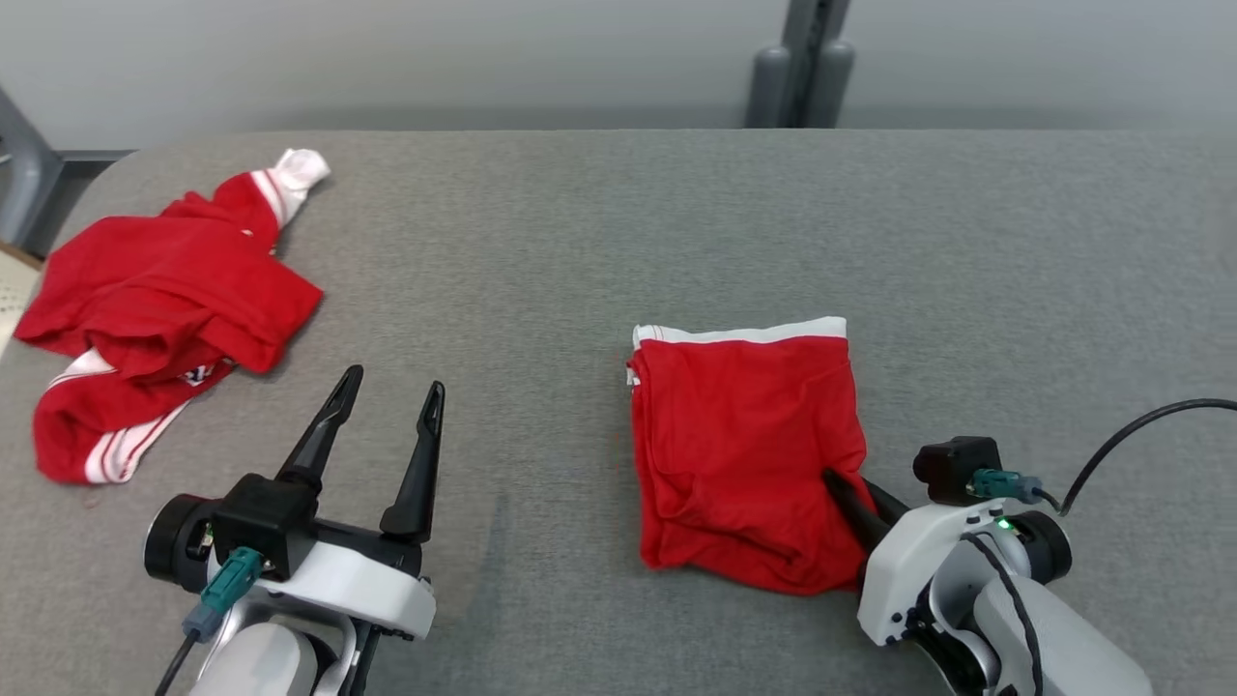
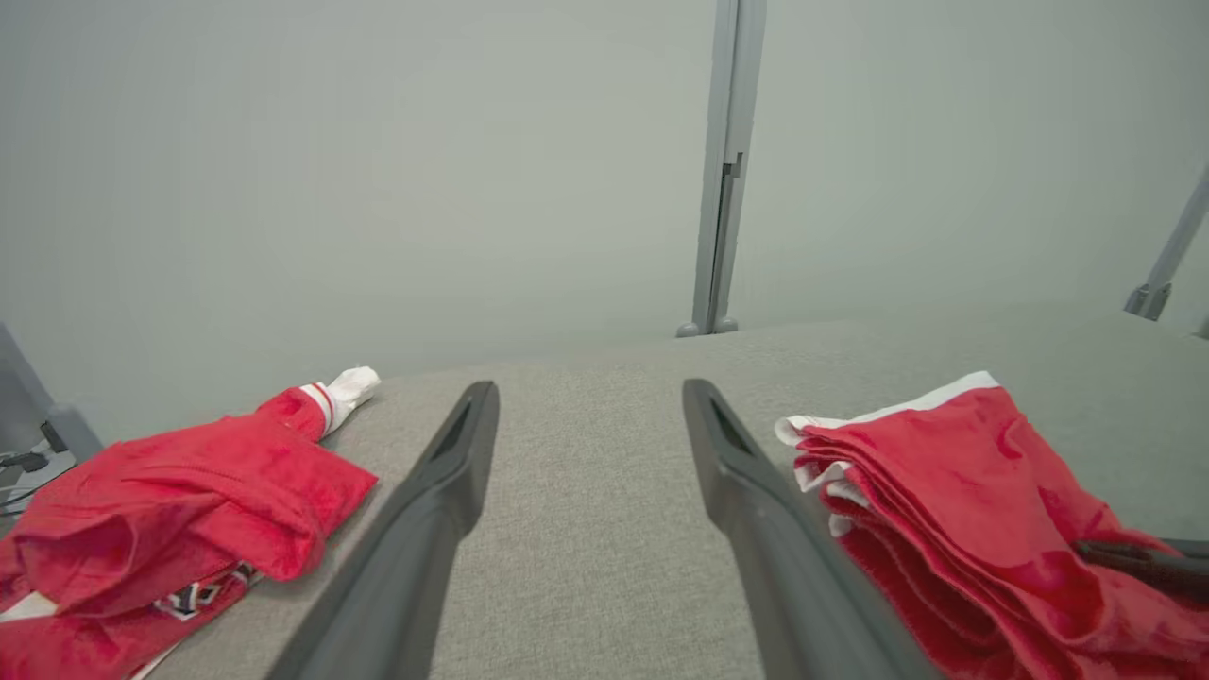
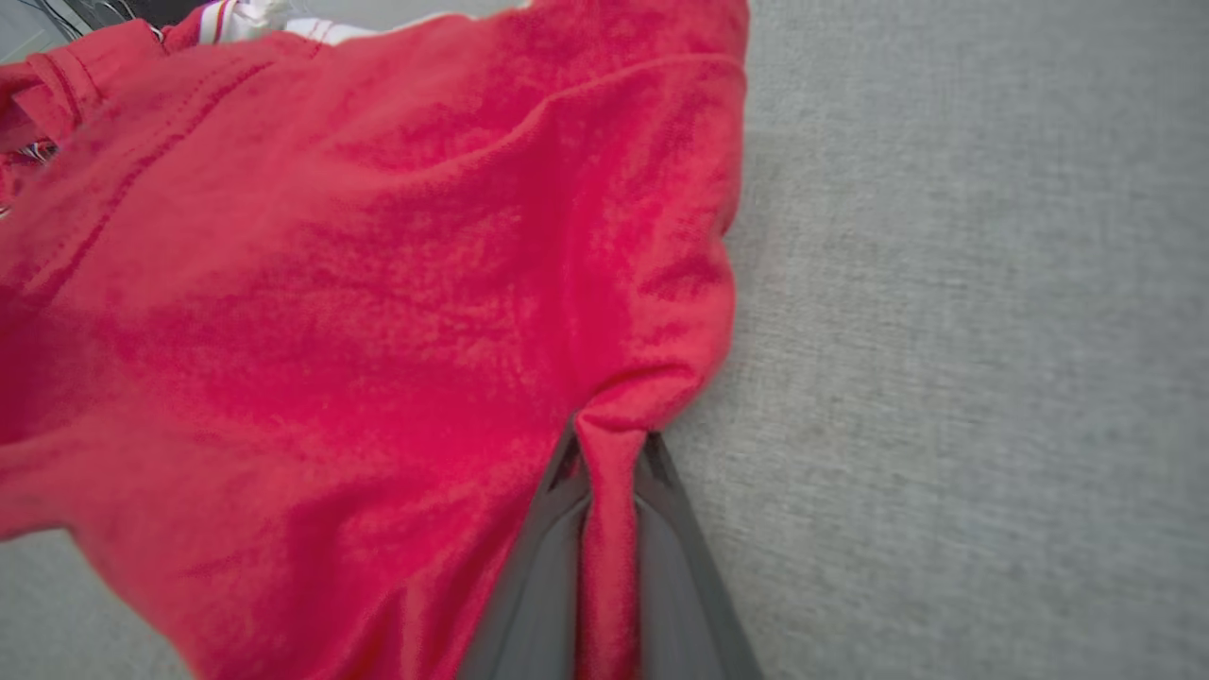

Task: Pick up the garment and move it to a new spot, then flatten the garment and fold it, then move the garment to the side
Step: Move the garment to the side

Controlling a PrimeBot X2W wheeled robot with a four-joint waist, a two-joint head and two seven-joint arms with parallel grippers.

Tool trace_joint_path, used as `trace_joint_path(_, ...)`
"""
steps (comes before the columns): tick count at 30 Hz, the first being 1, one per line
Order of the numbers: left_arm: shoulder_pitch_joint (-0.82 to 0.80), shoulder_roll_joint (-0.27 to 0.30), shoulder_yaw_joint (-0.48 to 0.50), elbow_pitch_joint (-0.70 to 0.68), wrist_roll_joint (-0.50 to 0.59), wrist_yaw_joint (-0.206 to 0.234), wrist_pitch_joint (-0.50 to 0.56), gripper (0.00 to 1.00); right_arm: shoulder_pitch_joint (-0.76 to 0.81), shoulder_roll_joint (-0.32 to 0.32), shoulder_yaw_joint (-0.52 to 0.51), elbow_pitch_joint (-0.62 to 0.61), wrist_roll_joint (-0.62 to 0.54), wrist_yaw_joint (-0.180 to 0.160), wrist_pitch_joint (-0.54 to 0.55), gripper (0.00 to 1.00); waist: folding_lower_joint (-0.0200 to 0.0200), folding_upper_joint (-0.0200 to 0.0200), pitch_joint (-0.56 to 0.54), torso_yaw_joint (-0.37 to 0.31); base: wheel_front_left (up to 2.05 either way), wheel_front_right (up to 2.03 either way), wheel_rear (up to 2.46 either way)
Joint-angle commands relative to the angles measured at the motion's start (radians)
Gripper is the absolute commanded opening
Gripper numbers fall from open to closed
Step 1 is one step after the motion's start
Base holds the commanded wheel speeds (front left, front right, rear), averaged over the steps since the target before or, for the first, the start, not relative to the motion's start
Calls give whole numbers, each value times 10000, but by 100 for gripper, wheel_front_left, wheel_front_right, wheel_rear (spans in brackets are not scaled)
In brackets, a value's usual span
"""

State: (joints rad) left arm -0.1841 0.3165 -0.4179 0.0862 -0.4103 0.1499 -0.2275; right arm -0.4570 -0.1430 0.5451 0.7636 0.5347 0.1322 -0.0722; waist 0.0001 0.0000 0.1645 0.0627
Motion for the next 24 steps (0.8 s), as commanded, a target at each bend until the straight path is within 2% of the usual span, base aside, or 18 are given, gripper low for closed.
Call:
trace_joint_path(1, -209, 74, 4, -103, 72, -5, 23, 100, -94, -227, 48, 64, 62, -26, -45, 0, -1, 0, 181, -697, 0, 0, 0)
trace_joint_path(8, -626, 371, -261, -1049, 435, -57, 438, 100, -1212, -978, 825, 61, 204, -15, -362, 0, -1, 0, 982, -2273, 0, 0, 0)
trace_joint_path(12, -1046, 549, -407, -1662, 675, -128, 851, 100, -2125, -1489, 1033, 318, 331, -15, -753, 0, -1, 0, 1623, -2868, 0, 0, 0)
trace_joint_path(16, -1571, 708, -559, -2290, 944, -212, 1276, 100, -2873, -2191, 829, 899, 725, -15, -1205, 0, -1, 0, 2241, -3081, 0, 0, 0)
trace_joint_path(24, -2534, 928, -871, -3274, 1331, -525, 2007, 100, -4133, -3671, -8, 2430, 1172, -15, -1736, 0, -1, 0, 3454, -2857, 0, 0, 0)
